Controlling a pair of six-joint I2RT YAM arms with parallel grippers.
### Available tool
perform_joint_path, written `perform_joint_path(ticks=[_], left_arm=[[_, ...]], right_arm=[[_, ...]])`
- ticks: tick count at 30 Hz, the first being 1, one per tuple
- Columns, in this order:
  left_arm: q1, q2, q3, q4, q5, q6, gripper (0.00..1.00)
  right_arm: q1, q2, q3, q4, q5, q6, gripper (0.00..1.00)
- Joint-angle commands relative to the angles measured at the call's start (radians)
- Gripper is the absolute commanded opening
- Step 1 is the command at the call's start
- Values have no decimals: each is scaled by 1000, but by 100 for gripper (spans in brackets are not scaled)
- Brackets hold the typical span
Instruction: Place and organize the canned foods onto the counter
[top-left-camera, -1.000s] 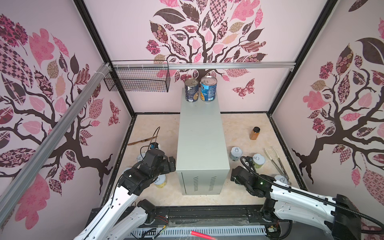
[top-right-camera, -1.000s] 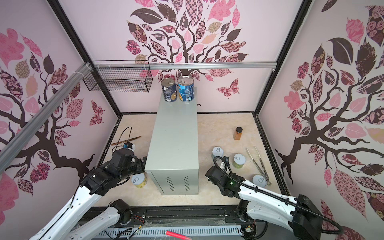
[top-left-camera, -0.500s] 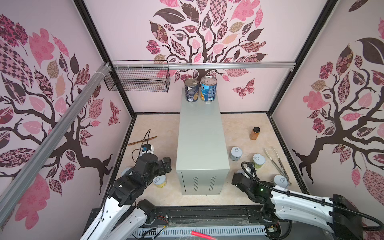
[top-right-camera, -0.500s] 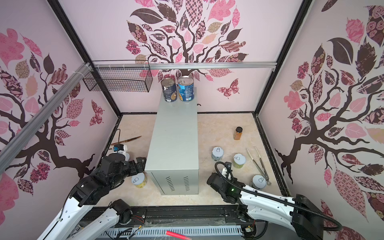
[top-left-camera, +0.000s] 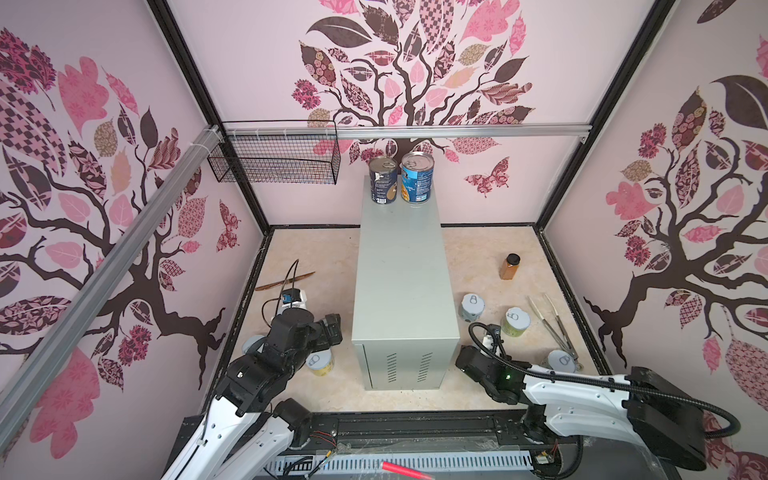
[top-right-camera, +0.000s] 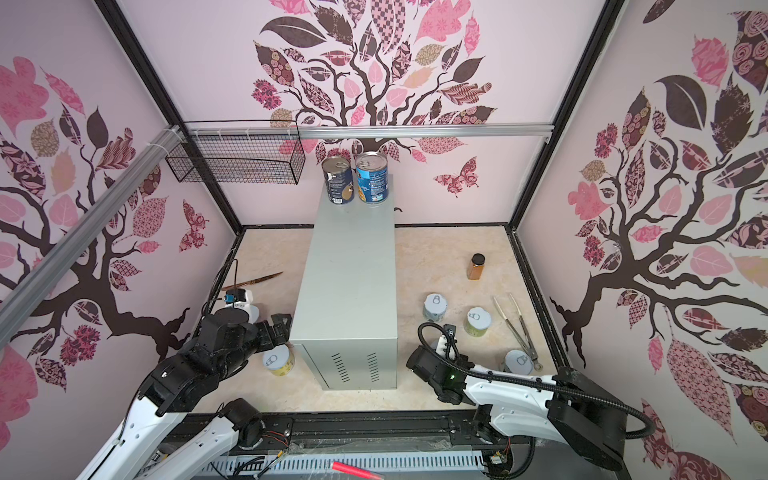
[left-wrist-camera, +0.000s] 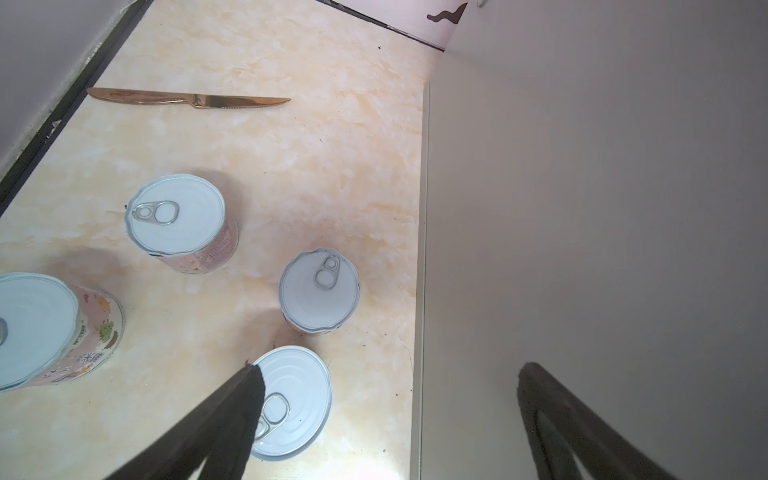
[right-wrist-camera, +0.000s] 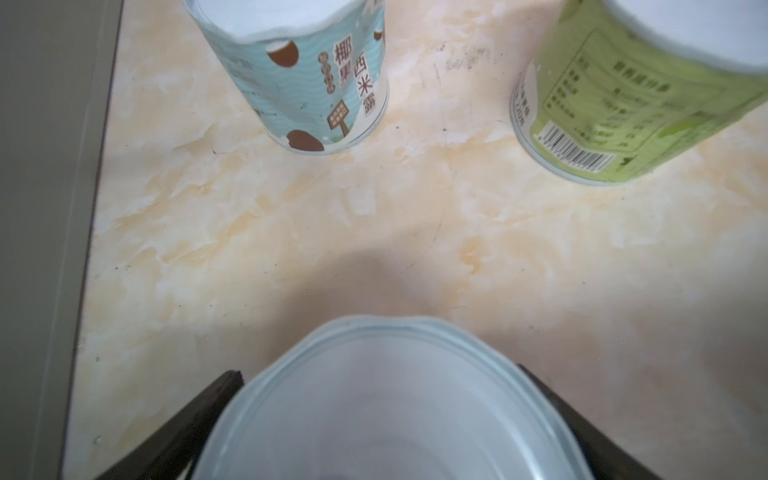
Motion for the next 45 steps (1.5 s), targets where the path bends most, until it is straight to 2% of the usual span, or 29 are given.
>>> perform_joint_path(ticks=[1, 10, 14, 16, 19, 26, 29, 35, 45], left_arm=[[-4, -3, -22, 8, -11, -1, 98], [-4, 21, -20, 15, 20, 9, 98], [-5, 25, -19, 13, 28, 10, 98], [-5, 20, -20, 14, 34, 13, 98], [-4, 12, -25, 30, 75, 26, 98], [-4, 1, -27, 57, 187, 71, 98], [-4, 14, -26, 74, 256, 91, 98], [-5, 49, 48, 25, 279, 120, 98], [-4, 131, 303, -123, 309, 181, 98]], right_arm=[[8, 29, -3, 43, 17, 15, 99], [8, 96, -15, 121, -38, 19, 89], [9, 78, -13, 107, -37, 12, 79], [8, 69, 6, 77, -33, -1, 69], [8, 62, 42, 17, -29, -19, 67], [6, -98, 94, -109, -49, -108, 59], [6, -172, 147, -226, -37, -147, 57], [6, -307, 280, -409, -53, -206, 58], [6, -347, 664, -679, -60, -346, 58]])
